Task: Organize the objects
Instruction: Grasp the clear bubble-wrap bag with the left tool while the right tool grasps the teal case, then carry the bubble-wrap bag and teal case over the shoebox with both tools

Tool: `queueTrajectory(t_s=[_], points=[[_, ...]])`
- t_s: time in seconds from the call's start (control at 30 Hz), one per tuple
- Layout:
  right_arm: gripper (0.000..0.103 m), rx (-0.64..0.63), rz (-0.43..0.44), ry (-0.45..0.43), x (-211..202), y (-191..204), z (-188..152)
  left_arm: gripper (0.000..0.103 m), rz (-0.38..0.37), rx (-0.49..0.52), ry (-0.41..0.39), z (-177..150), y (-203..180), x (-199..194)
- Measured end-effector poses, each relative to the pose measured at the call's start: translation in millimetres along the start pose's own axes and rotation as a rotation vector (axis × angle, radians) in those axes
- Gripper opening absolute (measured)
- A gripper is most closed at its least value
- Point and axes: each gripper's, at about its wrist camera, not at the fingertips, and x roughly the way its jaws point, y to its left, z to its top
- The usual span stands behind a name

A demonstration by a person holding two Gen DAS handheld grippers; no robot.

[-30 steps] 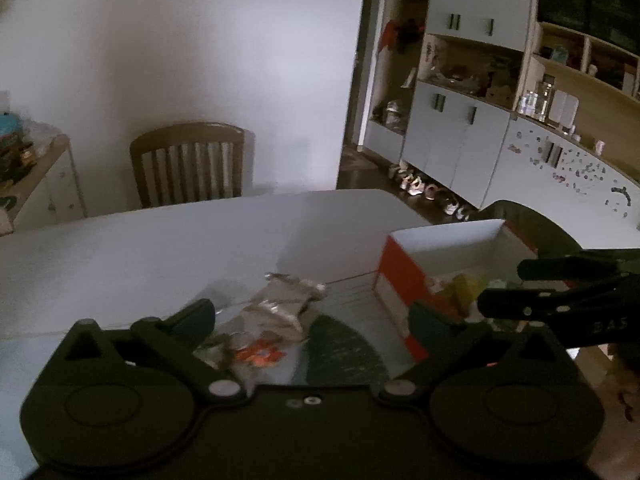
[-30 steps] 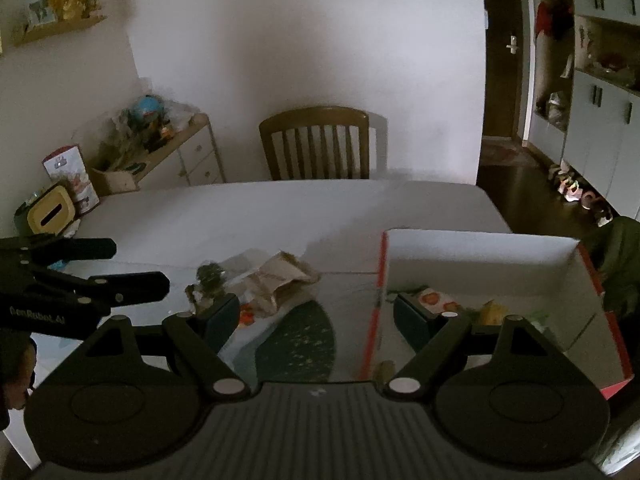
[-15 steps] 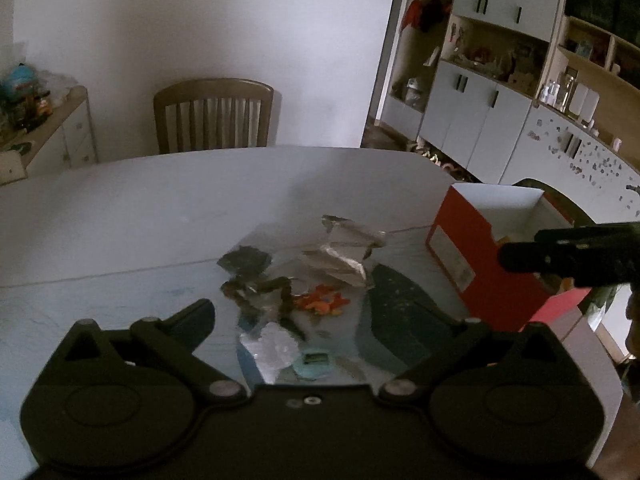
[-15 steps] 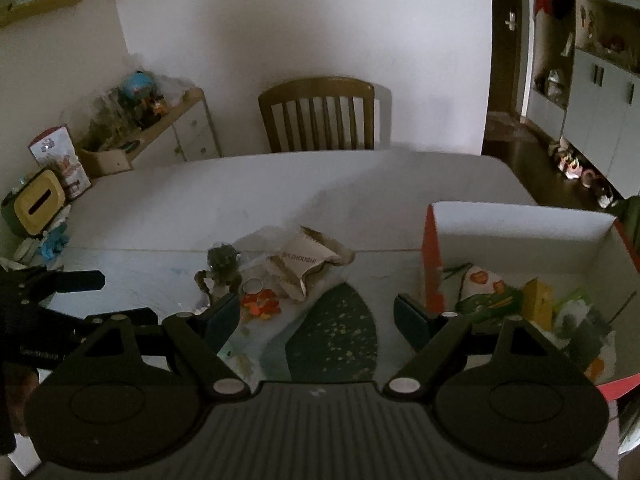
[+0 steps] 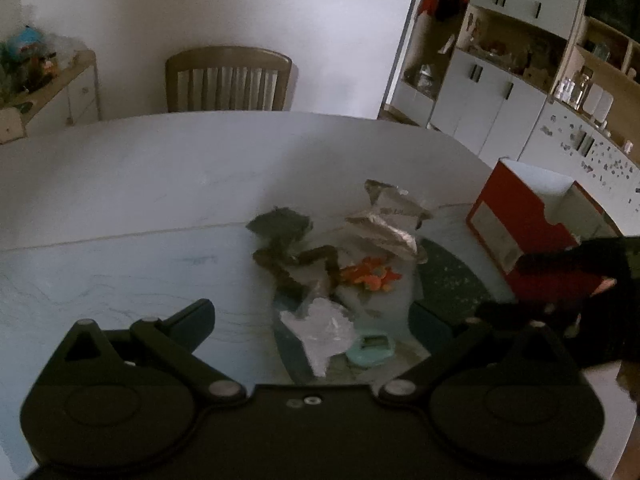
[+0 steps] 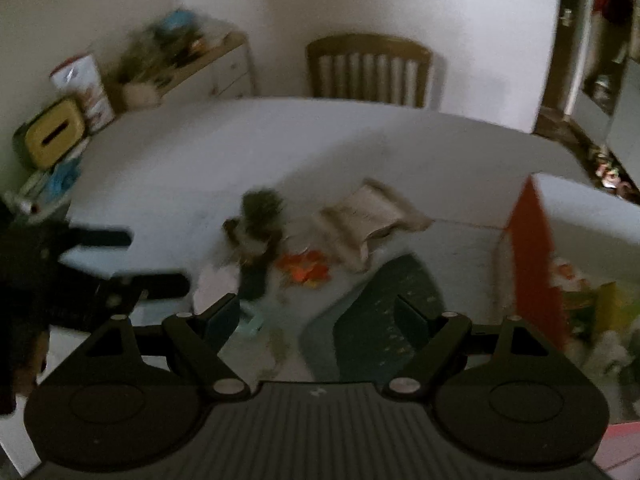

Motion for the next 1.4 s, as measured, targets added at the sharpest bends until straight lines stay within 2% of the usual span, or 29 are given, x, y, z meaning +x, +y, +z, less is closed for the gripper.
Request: queueTrajectory(t_s=[0.2, 0.43, 0.57, 0.67, 0.83, 0.97, 1.2, 1.4], points=[[0.084, -0.067, 0.061, 0.047, 29.1, 20.2, -8.5, 0.102, -0.011, -0.027, 0.054, 0.2, 3.1, 24.1], [0.084, -0.148, 0.091, 0.072, 56.4, 39.4, -14.1, 0.087, -0.018, -0.127, 0.130, -2.1, 12.1, 50.3], [0.082, -0.163, 0.114, 0.071, 64.5, 43.9, -13.4, 0.081, -0.019, -0.125, 0.141, -2.5, 10.5, 56.0], [0.078, -0.180, 0.112, 0.075, 70.7, 47.5, -13.0, 0.074, -0.022, -0.124, 0.146, -3.4, 8.4, 57.5], [0.064, -0.179, 0.129, 0.093, 81.7, 48.4, -11.9, 0.059, -0.043, -0.129, 0.150, -5.2, 7.6, 58.3], [0.057, -0.171, 0.143, 0.099, 86.9, 48.5, -11.2, 0.054, -0.054, -0.134, 0.152, -5.8, 7.5, 58.5], [0.037, -0.176, 0.137, 0.106, 89.8, 50.6, -11.9, 0.042, -0.058, -0.146, 0.152, -5.1, 8.7, 58.1], [0.036, -0.170, 0.128, 0.096, 85.8, 50.9, -12.6, 0.039, -0.044, -0.161, 0.148, -5.3, 11.1, 54.7]])
